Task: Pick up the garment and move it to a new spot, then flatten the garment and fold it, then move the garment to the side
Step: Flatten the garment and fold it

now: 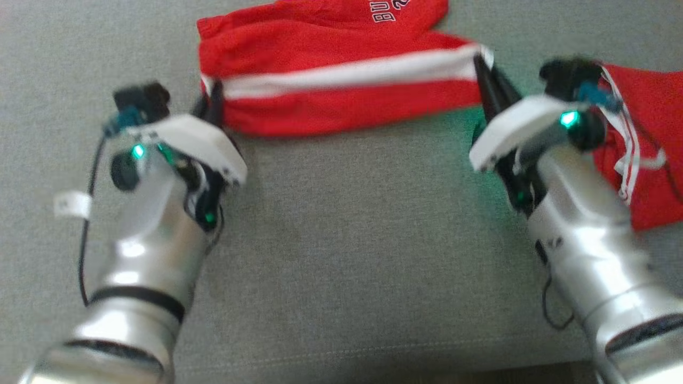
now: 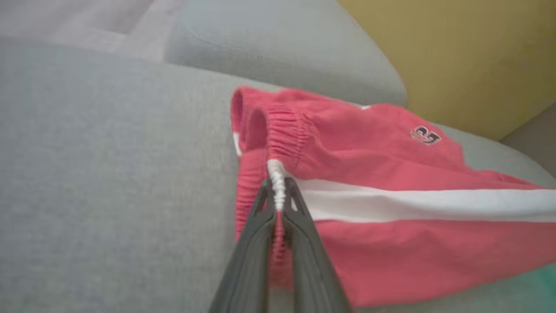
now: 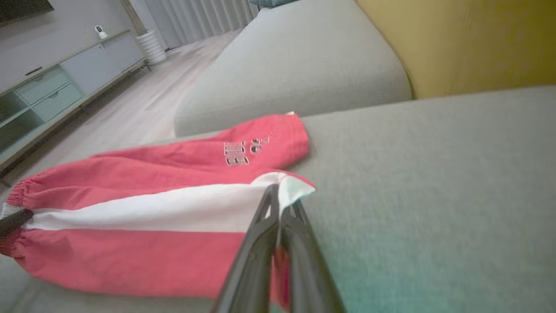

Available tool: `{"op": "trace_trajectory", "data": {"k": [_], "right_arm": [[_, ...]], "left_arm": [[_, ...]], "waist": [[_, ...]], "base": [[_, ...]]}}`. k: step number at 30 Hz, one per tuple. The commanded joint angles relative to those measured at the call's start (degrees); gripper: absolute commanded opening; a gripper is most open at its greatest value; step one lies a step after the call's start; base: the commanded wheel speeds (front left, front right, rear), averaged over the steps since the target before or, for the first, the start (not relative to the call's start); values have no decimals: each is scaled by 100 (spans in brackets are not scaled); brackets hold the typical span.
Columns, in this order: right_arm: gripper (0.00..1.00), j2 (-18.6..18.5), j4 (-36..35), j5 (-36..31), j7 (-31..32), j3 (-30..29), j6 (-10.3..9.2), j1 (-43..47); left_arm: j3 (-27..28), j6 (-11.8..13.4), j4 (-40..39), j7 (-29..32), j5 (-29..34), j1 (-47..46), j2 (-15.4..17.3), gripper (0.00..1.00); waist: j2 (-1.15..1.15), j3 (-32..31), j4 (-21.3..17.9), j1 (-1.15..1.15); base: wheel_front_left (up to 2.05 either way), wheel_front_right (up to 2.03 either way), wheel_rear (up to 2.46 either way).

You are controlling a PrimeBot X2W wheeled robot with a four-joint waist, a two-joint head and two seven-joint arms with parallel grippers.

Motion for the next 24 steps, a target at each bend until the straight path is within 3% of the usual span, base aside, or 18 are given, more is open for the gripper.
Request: {"op": "trace_trajectory", "data": {"k": [1, 5, 8, 16, 24], "right_arm": [[0, 118, -159, 63, -110, 89, -4, 9], [0, -40, -329, 348, -372, 222, -4, 705], [0, -241, -726, 432, -485, 263, -4, 1313], [0, -785, -2606, 150, -554, -446, -4, 3185], [0, -710, -4676, -435, 370, -1472, -4, 5137]], "left_arm": [[18, -16, -249, -35, -55, -47, 147, 0], [-471, -45, -897, -35, -336, 689, 145, 0], [-515, 68, -1541, -35, -262, 1278, 145, 0], [-250, 210, -3443, -35, 317, 3211, 397, 0], [-446, 499, -5028, 327, 449, 4704, 776, 0]], "waist": [[0, -14, 2, -1], [0, -148, 43, -1], [0, -275, 46, -1], [0, -688, 12, -1], [0, -985, 110, -1]], "base": [[0, 0, 0], [0, 0, 0], [0, 0, 0], [0, 0, 0], [0, 0, 0]]}}
